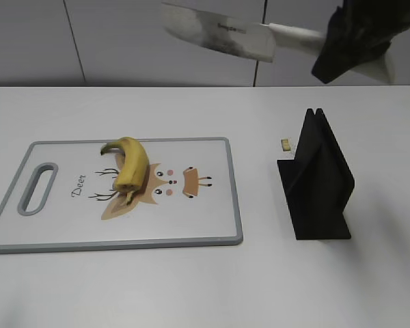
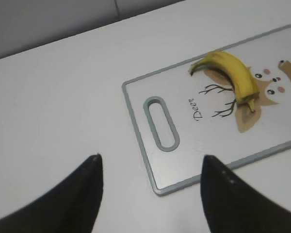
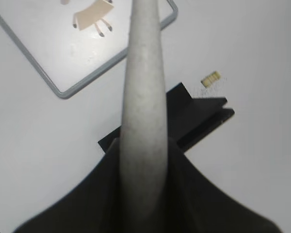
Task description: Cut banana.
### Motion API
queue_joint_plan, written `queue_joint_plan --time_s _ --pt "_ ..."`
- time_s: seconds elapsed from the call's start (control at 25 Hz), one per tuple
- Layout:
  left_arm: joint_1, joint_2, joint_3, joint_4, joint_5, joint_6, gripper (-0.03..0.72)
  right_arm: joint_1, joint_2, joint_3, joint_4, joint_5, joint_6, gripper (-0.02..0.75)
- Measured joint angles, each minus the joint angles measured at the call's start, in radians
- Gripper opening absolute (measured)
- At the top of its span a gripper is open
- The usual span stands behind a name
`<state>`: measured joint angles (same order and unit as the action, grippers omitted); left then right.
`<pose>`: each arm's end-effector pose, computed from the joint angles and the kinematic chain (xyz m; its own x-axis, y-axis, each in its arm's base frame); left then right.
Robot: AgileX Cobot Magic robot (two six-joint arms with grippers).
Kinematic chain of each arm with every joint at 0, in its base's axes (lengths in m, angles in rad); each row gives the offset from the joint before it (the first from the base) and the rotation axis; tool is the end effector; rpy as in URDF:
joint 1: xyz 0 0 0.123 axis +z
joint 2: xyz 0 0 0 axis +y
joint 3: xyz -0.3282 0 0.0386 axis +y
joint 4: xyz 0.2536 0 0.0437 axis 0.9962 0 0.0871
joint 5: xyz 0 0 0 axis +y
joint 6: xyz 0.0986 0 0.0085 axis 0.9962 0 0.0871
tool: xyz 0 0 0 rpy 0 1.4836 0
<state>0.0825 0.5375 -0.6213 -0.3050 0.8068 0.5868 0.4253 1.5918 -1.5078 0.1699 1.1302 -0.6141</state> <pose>0.0674 -0.0160 0.3334 -0.4984 0.3152 -0.8076 0.2982 0.9371 0.1817 0.3073 0.1558 0.3844 -0.4621 -0.7681 -0.4433 -0.8240 0.5567 -0.1057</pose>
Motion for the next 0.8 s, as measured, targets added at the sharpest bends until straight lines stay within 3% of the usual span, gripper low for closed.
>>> queue_joint_plan --time_s 0.32,0.52,0.8 --pt "0.0 0.353 -0.221 -0.153 0.039 0.327 0.598 0.0 0.133 -0.085 0.175 -0.003 -0.416 0.171" --pt "-0.042 0.563 -0.394 -0.202 0.073 0.446 0.595 0.0 0.241 -0.183 0.199 0.025 -0.526 0.171" --pt "-0.128 0.782 -0.534 -0.209 0.068 0.609 0.593 0.001 0.345 -0.238 0.227 0.038 -0.606 0.171"
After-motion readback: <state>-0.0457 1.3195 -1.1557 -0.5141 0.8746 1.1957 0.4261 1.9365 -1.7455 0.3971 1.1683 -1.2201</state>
